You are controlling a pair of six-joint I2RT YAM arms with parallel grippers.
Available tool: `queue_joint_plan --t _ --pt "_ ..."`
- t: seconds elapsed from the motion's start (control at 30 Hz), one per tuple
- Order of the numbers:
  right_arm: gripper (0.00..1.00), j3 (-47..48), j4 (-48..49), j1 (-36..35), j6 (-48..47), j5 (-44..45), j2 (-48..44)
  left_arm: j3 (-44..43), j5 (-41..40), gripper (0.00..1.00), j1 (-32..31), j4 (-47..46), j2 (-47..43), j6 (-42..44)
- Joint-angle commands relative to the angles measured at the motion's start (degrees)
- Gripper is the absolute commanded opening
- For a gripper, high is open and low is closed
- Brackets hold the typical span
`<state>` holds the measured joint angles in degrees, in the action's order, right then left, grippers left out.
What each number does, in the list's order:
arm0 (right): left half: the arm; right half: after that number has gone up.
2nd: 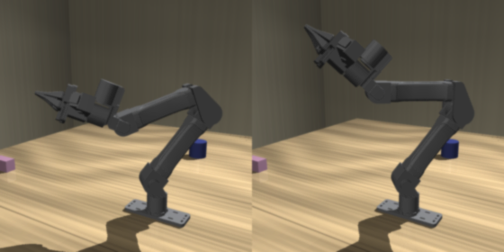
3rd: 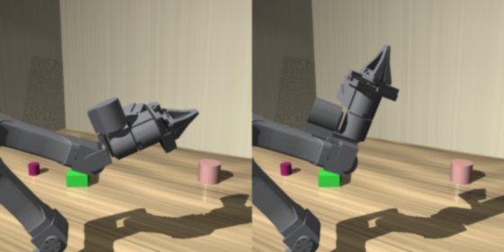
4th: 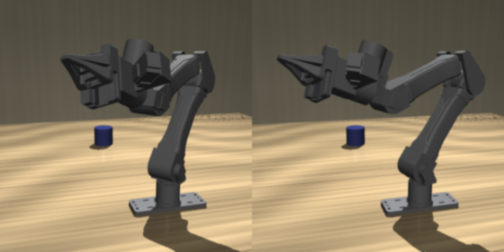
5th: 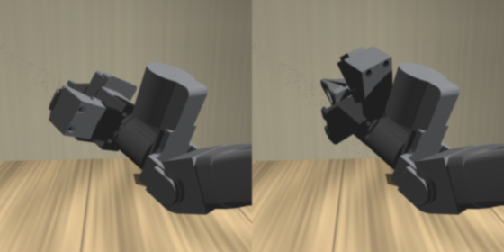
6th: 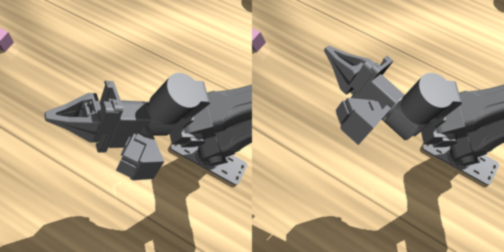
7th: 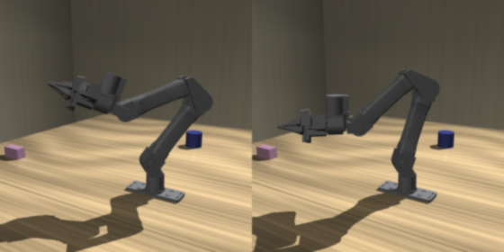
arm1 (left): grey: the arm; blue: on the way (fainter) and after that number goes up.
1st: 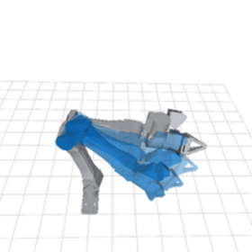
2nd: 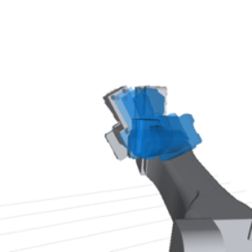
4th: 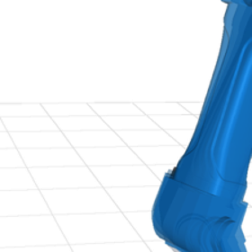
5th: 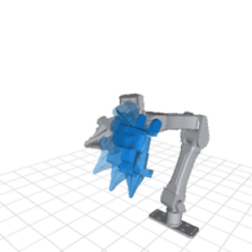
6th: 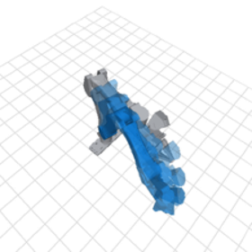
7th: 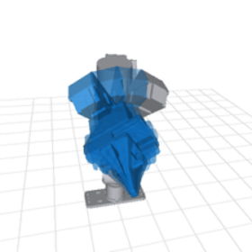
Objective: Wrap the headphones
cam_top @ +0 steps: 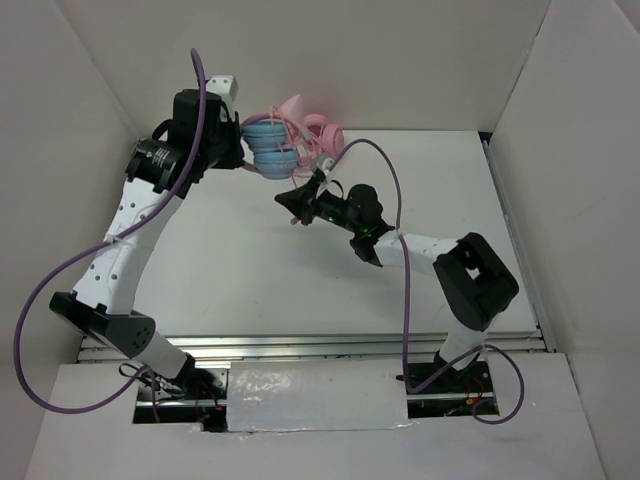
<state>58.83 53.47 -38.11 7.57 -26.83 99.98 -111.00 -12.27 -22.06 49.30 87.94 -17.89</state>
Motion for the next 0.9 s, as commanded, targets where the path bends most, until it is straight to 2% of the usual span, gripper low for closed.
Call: queue_joint_plan --t 0.0,0.17,0.33,0.6,0.73,0.87 --pt "0.0 -4.6 3.9 0.9 0.7 3.0 -5.7 -3.7 -0.1 0.0 1.1 -5.6 -3.0 0.7" --pt "0.0 -15.2 8.7 1.5 0.2 4.3 -12.5 -6.1 -2.0 0.0 2.6 -5.2 -0.1 0.0" --pt "0.0 -23.0 11.9 1.6 1.3 4.6 -20.2 -4.3 -2.7 0.0 4.5 -6.7 1.4 -0.7" --pt "0.0 -26.9 7.6 0.7 -0.1 7.8 -28.4 -2.4 -1.9 0.0 7.0 -8.0 2.3 -1.9" --pt "0.0 -25.4 6.9 0.2 -0.6 6.6 -25.2 -0.9 9.0 0.0 8.4 -10.6 1.1 -2.9" --pt "0.0 -22.2 7.7 -0.3 -1.5 1.1 -17.4 -0.5 18.3 0.0 8.7 -12.9 -0.2 -2.9"
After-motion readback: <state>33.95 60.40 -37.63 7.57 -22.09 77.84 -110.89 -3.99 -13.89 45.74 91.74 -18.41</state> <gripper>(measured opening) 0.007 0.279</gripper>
